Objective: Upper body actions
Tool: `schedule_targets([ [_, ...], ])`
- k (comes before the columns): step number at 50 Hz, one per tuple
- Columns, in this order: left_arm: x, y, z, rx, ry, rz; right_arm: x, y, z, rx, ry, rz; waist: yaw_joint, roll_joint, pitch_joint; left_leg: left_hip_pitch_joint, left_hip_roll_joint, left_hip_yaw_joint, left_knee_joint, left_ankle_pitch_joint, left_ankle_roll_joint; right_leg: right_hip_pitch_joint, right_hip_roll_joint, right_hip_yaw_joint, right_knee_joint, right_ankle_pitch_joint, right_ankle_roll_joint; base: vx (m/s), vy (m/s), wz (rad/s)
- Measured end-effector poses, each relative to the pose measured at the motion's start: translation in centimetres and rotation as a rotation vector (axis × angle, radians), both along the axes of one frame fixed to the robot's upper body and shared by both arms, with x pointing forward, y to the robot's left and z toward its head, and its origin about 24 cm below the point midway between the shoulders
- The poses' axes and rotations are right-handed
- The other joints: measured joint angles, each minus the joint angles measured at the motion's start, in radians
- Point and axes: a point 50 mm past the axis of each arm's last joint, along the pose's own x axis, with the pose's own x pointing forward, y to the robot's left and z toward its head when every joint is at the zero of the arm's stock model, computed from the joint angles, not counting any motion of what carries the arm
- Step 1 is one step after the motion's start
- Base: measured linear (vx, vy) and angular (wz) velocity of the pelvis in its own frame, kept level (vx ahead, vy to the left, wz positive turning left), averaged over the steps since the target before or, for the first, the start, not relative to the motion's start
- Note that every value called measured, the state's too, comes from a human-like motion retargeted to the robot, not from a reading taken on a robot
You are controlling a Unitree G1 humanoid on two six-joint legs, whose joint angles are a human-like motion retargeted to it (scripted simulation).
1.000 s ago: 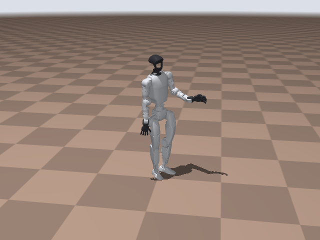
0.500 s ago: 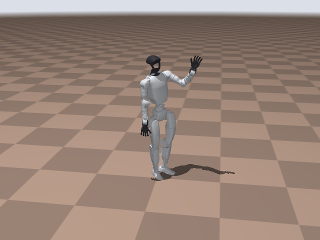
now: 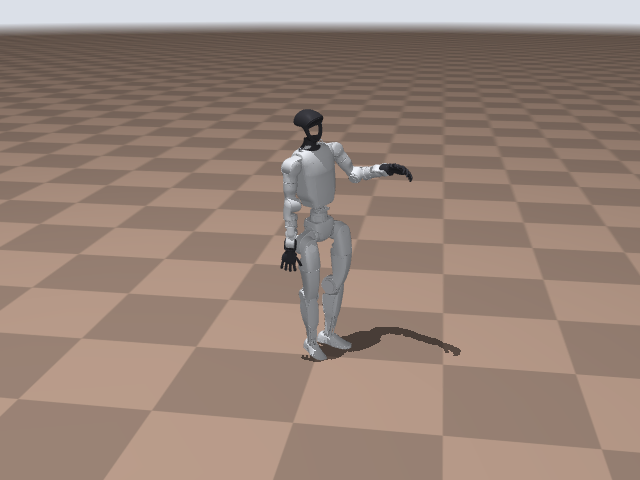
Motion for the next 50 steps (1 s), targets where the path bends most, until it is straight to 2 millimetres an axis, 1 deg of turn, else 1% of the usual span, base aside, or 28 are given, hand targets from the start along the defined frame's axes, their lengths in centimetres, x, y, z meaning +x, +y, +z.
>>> schedule_targets([
  [2,-0.3,0.3,1.0,-0.052,-0.117,0.058,0.3,-0.1,0.0,0.0,-0.009,0.004,0.002,-0.001,-0.001,-0.005,0.001,0.0,0.002,0.0,0.0,-0.004,-0.001,0.0,0.0,0.001,0.001,0.0,0.0,0.0],
  [4,-0.9,0.8,2.3,-0.133,-0.288,0.142,0.6,-0.2,0.0,-0.001,-0.015,0.005,0.004,-0.001,-0.003,-0.009,0.001,-0.001,0.003,0.0,-0.001,-0.008,-0.002,0.0,0.001,0.002,0.001,0.0,0.0,0.0],
  [5,-1.4,1.1,2.9,-0.19,-0.391,0.199,0.7,-0.2,0.0,-0.001,-0.018,0.006,0.004,-0.001,-0.004,-0.011,0.002,-0.001,0.003,0.0,-0.001,-0.01,-0.002,0.0,0.002,0.002,0.002,0.0,0.0,0.0],
  [8,-3.4,1.8,4.6,-0.467,-0.81,0.438,0.9,-0.2,0.0,-0.001,-0.026,0.003,-0.001,0.0,-0.008,-0.016,0.003,-0.003,0.006,0.0,-0.001,-0.015,-0.003,-0.002,0.003,0.002,0.003,0.0,0.0,0.0],
  [10,-4.8,2.4,4.9,-0.614,-1.023,0.575,0.8,-0.1,0.0,0.002,-0.026,-0.003,0.001,-0.002,-0.011,-0.017,0.003,-0.004,0.006,0.0,-0.001,-0.015,-0.004,-0.003,0.003,0.001,0.003,0.0,0.0,0.0],
  [11,-5.0,3.0,4.6,-0.652,-1.055,0.659,0.7,0.0,0.0,0.003,-0.024,-0.006,0.002,-0.002,-0.013,-0.018,0.003,-0.004,0.006,0.0,-0.001,-0.015,-0.004,-0.004,0.003,0.001,0.003,0.0,0.0,0.0],
  [12,-5.0,3.5,4.1,-0.682,-1.069,0.74,0.7,0.0,0.0,0.004,-0.022,-0.007,0.003,-0.003,-0.015,-0.018,0.002,-0.005,0.006,0.001,-0.001,-0.015,-0.004,-0.004,0.003,0.001,0.003,0.0,0.0,0.0],
  [13,-4.9,4.0,3.6,-0.698,-1.047,0.816,0.6,0.0,0.0,0.006,-0.018,-0.008,0.005,-0.003,-0.017,-0.018,0.002,-0.005,0.006,0.001,-0.001,-0.014,-0.004,-0.005,0.003,0.001,0.002,0.0,0.0,0.0],
  [15,-4.1,4.9,2.0,-0.729,-0.942,0.928,0.4,0.0,0.0,0.007,-0.012,-0.009,0.009,-0.003,-0.021,-0.017,0.001,-0.007,0.006,0.001,-0.001,-0.012,-0.005,-0.006,0.002,0.0,0.002,0.0,0.0,0.0],
  [17,-3.1,5.4,0.2,-0.821,-0.815,0.977,0.2,0.1,0.0,0.008,-0.006,-0.007,0.014,-0.004,-0.025,-0.016,0.0,-0.007,0.006,0.002,-0.001,-0.009,-0.005,-0.007,0.001,-0.001,0.002,0.0,0.0,0.0],
  [18,-2.6,5.5,-0.7,-0.887,-0.75,0.979,0.1,0.1,0.0,0.008,-0.003,-0.004,0.015,-0.005,-0.026,-0.016,-0.001,-0.008,0.006,0.002,0.0,-0.007,-0.004,-0.008,0.001,-0.001,0.001,0.0,0.0,0.0],
  [20,-1.6,5.4,-2.1,-1.005,-0.632,0.93,0.1,0.1,0.0,0.01,0.002,0.002,0.014,-0.006,-0.026,-0.015,-0.002,-0.012,0.006,0.002,0.0,-0.005,-0.005,-0.012,0.0,-0.002,0.001,0.0,0.0,0.0],
  [22,-1.4,5.5,-2.3,-1.031,-0.602,0.872,0.1,0.0,0.0,0.009,0.004,0.01,0.011,-0.004,-0.024,-0.014,-0.002,-0.013,0.005,0.002,0.0,-0.004,-0.005,-0.013,0.001,-0.003,0.002,0.0,0.0,0.0],
  [24,-1.7,5.7,-1.6,-0.959,-0.643,0.873,0.1,-0.1,0.0,0.004,0.004,0.015,0.008,-0.001,-0.025,-0.013,-0.001,-0.011,0.004,0.002,0.001,-0.005,-0.004,-0.011,0.002,-0.003,0.002,0.0,0.0,0.0],
  [27,-2.1,5.2,0.3,-0.784,-0.744,0.84,0.0,-0.2,0.1,-0.004,0.004,0.01,0.002,0.0,-0.027,-0.015,-0.001,-0.01,0.006,0.001,0.001,-0.007,-0.004,-0.01,0.001,-0.002,0.002,0.0,0.0,0.0],
  [30,-1.5,3.2,2.3,-0.705,-0.795,0.655,-0.1,-0.2,0.1,-0.002,0.017,0.001,-0.001,-0.003,-0.029,-0.017,-0.002,-0.013,0.006,0.002,0.001,-0.006,-0.005,-0.013,0.001,-0.003,0.002,0.0,0.0,0.0],
  [32,-0.6,1.4,3.3,-0.686,-0.758,0.46,-0.1,-0.2,0.1,0.0,0.023,0.001,0.001,-0.004,-0.03,-0.018,-0.002,-0.015,0.006,0.003,0.001,-0.006,-0.006,-0.015,0.001,-0.003,0.003,0.0,0.0,0.0],
  [33,-0.1,0.4,3.8,-0.666,-0.721,0.349,-0.1,-0.2,0.1,0.0,0.024,0.004,0.002,-0.005,-0.03,-0.018,-0.002,-0.015,0.007,0.003,0.001,-0.006,-0.006,-0.015,0.001,-0.003,0.003,0.0,0.0,0.0],
  [35,1.0,-1.8,4.6,-0.58,-0.601,0.074,0.0,-0.1,0.1,0.001,0.023,0.01,0.004,-0.006,-0.032,-0.02,-0.001,-0.014,0.008,0.003,0.001,-0.007,-0.005,-0.014,0.0,-0.002,0.003,0.0,0.0,0.0],
  [36,1.6,-3.0,4.7,-0.512,-0.496,-0.084,0.0,-0.1,0.1,0.002,0.023,0.014,0.004,-0.006,-0.034,-0.021,-0.001,-0.013,0.009,0.003,0.001,-0.007,-0.005,-0.013,0.0,-0.002,0.002,0.0,0.0,0.0],
  [37,2.1,-4.2,4.5,-0.44,-0.376,-0.236,0.0,-0.1,0.1,0.004,0.023,0.019,0.003,-0.006,-0.035,-0.021,-0.001,-0.013,0.009,0.003,0.001,-0.007,-0.004,-0.013,0.0,-0.002,0.002,0.0,0.0,0.0],
  [38,2.5,-5.5,3.9,-0.361,-0.226,-0.377,0.1,-0.1,0.1,0.006,0.023,0.023,0.001,-0.007,-0.037,-0.021,-0.001,-0.013,0.01,0.003,0.001,-0.006,-0.004,-0.013,0.0,-0.002,0.002,0.0,0.0,0.0],
  [40,2.9,-7.3,2.2,-0.195,0.053,-0.566,0.3,0.1,0.0,0.011,0.019,0.03,-0.004,-0.006,-0.038,-0.021,0.0,-0.013,0.01,0.003,0.002,-0.005,-0.003,-0.014,0.0,-0.002,0.001,0.0,0.0,0.0],
  [42,3.1,-7.9,1.6,-0.06,0.149,-0.567,0.5,0.2,0.0,0.016,0.01,0.034,-0.01,-0.006,-0.037,-0.018,0.0,-0.013,0.01,0.003,0.003,-0.002,-0.001,-0.014,-0.001,-0.003,0.0,0.0,0.0,0.0],
  [43,3.2,-7.9,2.0,-0.007,0.131,-0.549,0.7,0.3,0.0,0.019,0.004,0.035,-0.011,-0.006,-0.036,-0.017,0.0,-0.012,0.01,0.003,0.003,-0.001,0.0,-0.013,0.0,-0.003,0.0,0.0,0.0,0.0],
  [45,3.2,-7.6,3.1,0.064,0.027,-0.46,1.0,0.4,-0.1,0.024,-0.009,0.037,-0.013,-0.005,-0.035,-0.015,0.002,-0.009,0.01,0.002,0.003,-0.001,0.0,-0.009,0.0,-0.002,0.001,0.0,0.0,0.0],
  [47,3.0,-7.0,4.3,0.101,-0.118,-0.331,1.4,0.5,-0.1,0.029,-0.018,0.04,-0.016,-0.005,-0.035,-0.014,0.003,-0.002,0.009,0.0,0.002,-0.004,0.001,-0.002,0.001,-0.001,0.0,0.0,0.0,0.0],
  [50,2.2,-5.6,5.8,0.111,-0.315,-0.136,1.7,0.6,-0.1,0.034,-0.026,0.043,-0.019,-0.003,-0.037,-0.013,0.005,0.008,0.008,-0.002,0.0,-0.011,0.002,0.009,0.003,0.001,0.0,0.03,0.02,-0.18],
])
